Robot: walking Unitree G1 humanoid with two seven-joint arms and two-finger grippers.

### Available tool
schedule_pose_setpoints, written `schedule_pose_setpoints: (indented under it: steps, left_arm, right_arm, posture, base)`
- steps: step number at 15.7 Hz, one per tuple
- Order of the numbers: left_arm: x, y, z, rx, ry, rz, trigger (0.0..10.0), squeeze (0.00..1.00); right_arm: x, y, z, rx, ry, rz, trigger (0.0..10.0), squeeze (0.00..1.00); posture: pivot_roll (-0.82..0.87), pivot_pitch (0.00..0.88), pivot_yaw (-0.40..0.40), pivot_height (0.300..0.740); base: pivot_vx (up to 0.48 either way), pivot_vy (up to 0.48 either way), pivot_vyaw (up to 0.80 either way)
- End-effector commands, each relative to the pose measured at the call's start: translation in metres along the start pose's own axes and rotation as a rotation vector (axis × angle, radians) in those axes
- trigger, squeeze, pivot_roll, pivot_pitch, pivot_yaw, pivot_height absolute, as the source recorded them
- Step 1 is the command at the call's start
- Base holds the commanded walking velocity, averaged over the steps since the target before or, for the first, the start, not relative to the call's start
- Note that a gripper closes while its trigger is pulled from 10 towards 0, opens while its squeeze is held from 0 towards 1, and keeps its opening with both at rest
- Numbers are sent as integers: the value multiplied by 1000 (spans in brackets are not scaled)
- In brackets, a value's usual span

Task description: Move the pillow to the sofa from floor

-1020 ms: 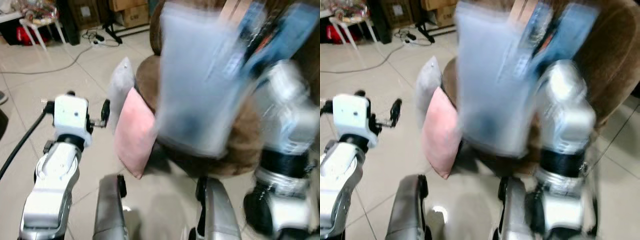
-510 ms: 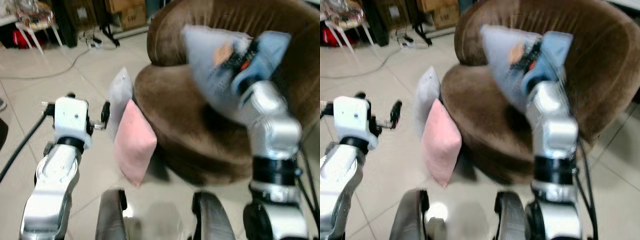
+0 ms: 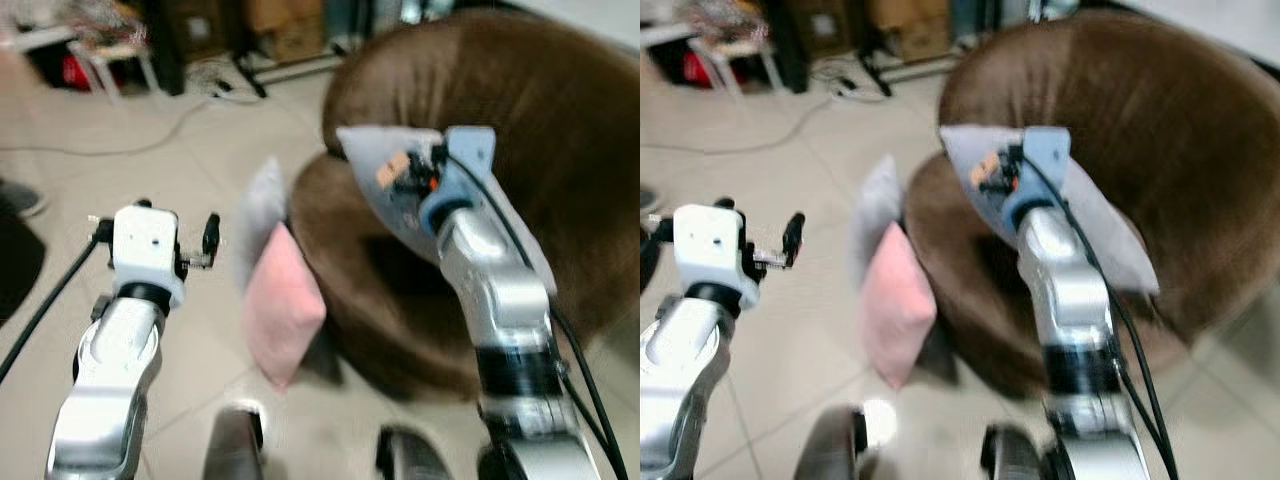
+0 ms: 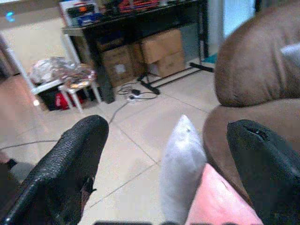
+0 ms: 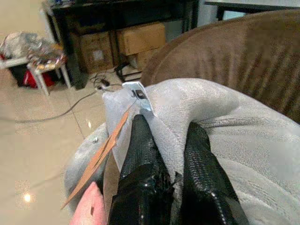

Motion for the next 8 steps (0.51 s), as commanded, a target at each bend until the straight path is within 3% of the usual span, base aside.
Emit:
schedule_pose_setpoints:
  steps: [1,4,6,8]
  left_arm:
    - [-7,-1,-1,20,-1,-7,10000,0]
    - [-10,-2,-9,41,10,-11,10000,0]
    - [-7,-5,-5,42,1,-27,10000,0]
    - [-2,-11,0,55,-17,-62,10000,0]
  right_arm:
    - [-12,-4,2,0,-27,0,10000,0]
    - [-32,-9,-9,50,-16,-33,10000,0]
    - [-42,-8,-2,98,-50,-51,10000,0]
    - [-43,-7,-1,112,-55,-62,10000,0]
  posture:
    - [14,0,-59,711]
    - [-3,0,-43,736]
    - [-25,0,-16,740]
    - [-23,0,2,740]
  base:
    - [0,0,0]
    - [0,0,0]
    - [0,0,0]
    - [0,0,0]
Point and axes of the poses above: a point about 5 cm out from each wrist's last joint towards the gripper, its own x axis pointing out of the wrist towards the gripper, its own z axis along the axis of the wrist's last joint, y = z × x, the point moved 4 cm from there along x, pointing out of the wrist towards the gripper, and after that the axes turned 10 degrees about -x, right-handed, at the moved point
